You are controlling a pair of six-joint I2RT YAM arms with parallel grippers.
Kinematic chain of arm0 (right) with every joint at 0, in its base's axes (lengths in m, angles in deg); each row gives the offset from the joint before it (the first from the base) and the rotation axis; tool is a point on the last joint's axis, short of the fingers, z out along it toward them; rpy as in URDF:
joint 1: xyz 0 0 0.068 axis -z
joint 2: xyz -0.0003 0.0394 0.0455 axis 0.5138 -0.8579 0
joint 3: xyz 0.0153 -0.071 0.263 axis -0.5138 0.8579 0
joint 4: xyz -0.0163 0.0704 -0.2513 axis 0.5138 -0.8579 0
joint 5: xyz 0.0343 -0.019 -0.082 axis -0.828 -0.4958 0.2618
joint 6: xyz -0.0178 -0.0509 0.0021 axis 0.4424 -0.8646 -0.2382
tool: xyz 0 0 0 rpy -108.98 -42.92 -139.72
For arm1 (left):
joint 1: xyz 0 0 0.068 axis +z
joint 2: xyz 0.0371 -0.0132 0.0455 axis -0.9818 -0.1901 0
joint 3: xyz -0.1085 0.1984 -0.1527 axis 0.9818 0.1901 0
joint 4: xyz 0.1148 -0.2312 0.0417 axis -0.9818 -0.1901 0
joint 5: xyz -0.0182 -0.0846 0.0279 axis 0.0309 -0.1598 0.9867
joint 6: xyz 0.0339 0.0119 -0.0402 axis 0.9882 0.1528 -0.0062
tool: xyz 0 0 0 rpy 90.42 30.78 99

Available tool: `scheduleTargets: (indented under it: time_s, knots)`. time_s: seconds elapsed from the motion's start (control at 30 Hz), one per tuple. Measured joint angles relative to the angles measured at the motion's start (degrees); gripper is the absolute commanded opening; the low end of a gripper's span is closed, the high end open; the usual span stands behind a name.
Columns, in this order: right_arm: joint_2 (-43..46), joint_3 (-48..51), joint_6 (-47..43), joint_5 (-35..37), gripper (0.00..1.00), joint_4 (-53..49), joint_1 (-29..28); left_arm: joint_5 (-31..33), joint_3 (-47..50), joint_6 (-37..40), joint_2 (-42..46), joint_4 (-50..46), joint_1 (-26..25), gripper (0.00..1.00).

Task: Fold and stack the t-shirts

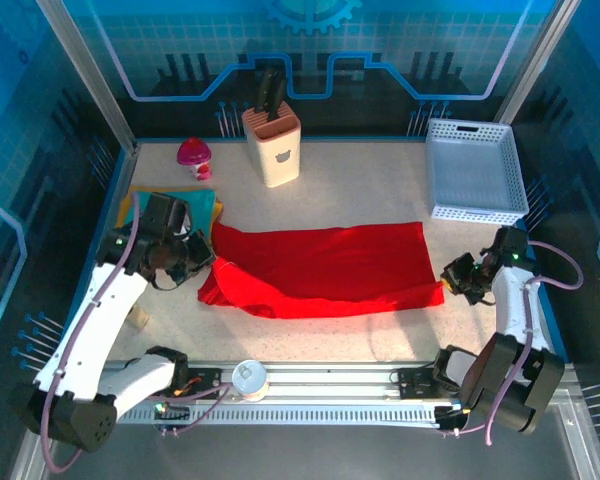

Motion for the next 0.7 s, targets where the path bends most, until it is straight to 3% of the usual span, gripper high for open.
scheduleTargets:
  time_s: [0.33,0.7]
  knots:
    - [-10.88,-0.42,-1.60,-1.38,0.00,5.44,0.00,3.08,-5.49,4.20,-6.43,0.66,3.17,0.00]
    - [-15.28,-3.56,-1.90,-3.23,0.00,9.07,-1.57,3.96,-6.84,6.08,-11.02,2.60,3.34,0.00]
